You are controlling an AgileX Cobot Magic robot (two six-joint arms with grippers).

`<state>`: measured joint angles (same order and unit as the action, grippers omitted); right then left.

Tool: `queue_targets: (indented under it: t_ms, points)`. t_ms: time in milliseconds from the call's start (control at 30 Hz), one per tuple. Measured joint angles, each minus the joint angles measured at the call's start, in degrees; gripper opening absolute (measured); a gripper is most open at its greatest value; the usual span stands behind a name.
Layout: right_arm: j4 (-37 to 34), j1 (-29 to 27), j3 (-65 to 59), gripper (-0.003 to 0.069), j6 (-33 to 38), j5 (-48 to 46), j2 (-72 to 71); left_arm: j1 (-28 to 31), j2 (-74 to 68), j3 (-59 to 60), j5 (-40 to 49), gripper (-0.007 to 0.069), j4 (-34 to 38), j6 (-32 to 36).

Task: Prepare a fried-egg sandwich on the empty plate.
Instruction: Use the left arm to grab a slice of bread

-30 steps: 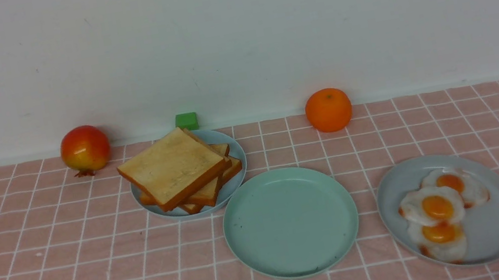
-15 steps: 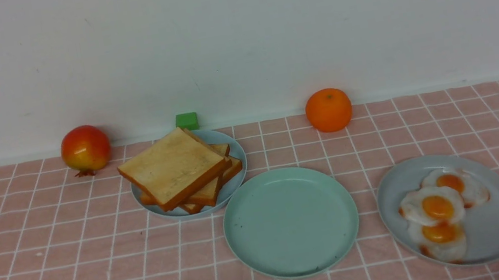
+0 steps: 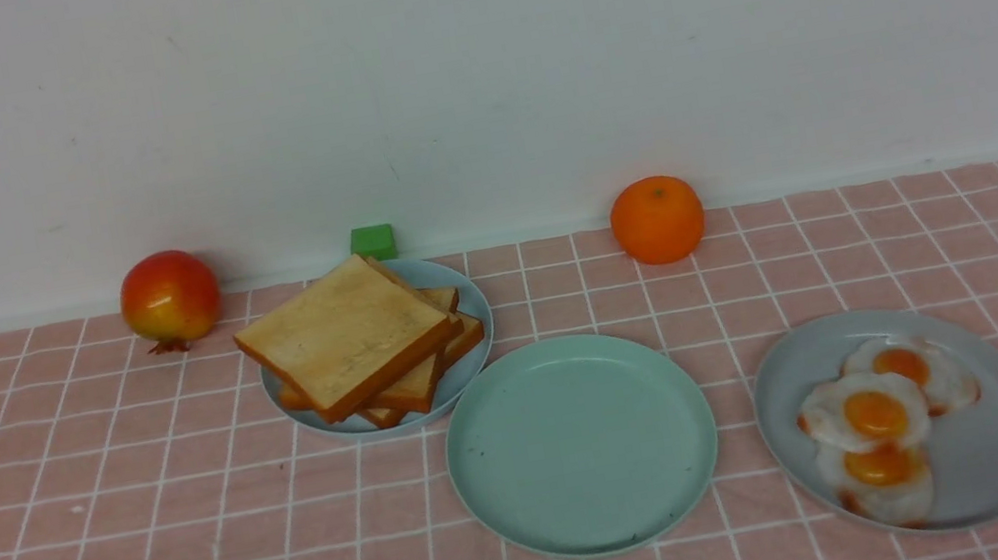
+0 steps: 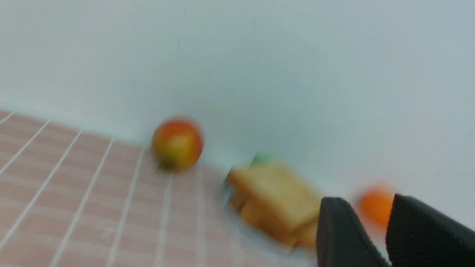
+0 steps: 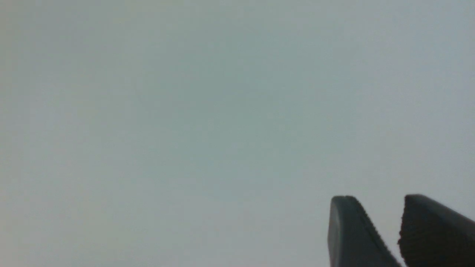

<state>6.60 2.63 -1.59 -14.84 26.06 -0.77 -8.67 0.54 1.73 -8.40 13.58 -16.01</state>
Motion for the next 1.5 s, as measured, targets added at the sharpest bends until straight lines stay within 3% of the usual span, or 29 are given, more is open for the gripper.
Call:
queue_targets:
  t_ms: [100,200,400,467,500,567,767,1000,1100,1333,1500]
  points:
    - [-0.9,0.0,2.6,0.0239,-5.2,3.7,0.1,0.0,0.0,-1.6,-6.3,0.0240,1.7,-2.9]
    - [-2.3,0.0,8.1,0.0239,-7.4,2.0,1.6,0.0,0.0,-6.8,-6.6,0.0240,-0.2,-2.8]
    - [-3.2,0.0,31.2,0.0239,-9.3,-19.0,12.0,0.0,-8.3,-28.1,1.8,0.0240,-5.0,-2.7]
    - [-3.3,0.0,39.6,0.0239,-9.2,-29.5,16.7,0.0,-16.2,-38.7,10.7,0.0240,-5.0,-2.8]
    - [-3.2,0.0,41.0,0.0239,-9.2,-30.5,17.5,0.0,-16.8,-39.5,11.5,0.0240,-5.0,-2.8]
    - [-1.5,0.0,47.4,0.0239,-7.3,-41.4,22.7,0.0,-25.2,-48.5,22.8,0.0240,-4.0,-2.8]
    - [2.9,0.0,48.4,0.0239,-4.9,-48.6,30.6,0.0,-41.3,-56.5,37.4,0.0240,-3.2,-2.9]
    - [4.8,4.0,43.4,0.0239,-4.3,-45.1,38.5,0.0,-54.3,-56.6,42.2,0.0240,1.5,-2.9]
    - [4.1,8.5,43.1,0.0239,-4.3,-50.5,43.3,0.0,-61.6,-56.6,42.5,0.0240,4.5,-2.9]
    - [-9.9,13.5,44.8,0.0239,-1.3,-72.1,51.5,0.5,-76.6,-63.0,43.0,0.0240,6.3,-2.9]
    - [-24.9,15.5,45.1,0.0239,12.0,-74.7,53.2,5.5,-87.0,-71.7,49.9,0.0240,9.6,-0.3]
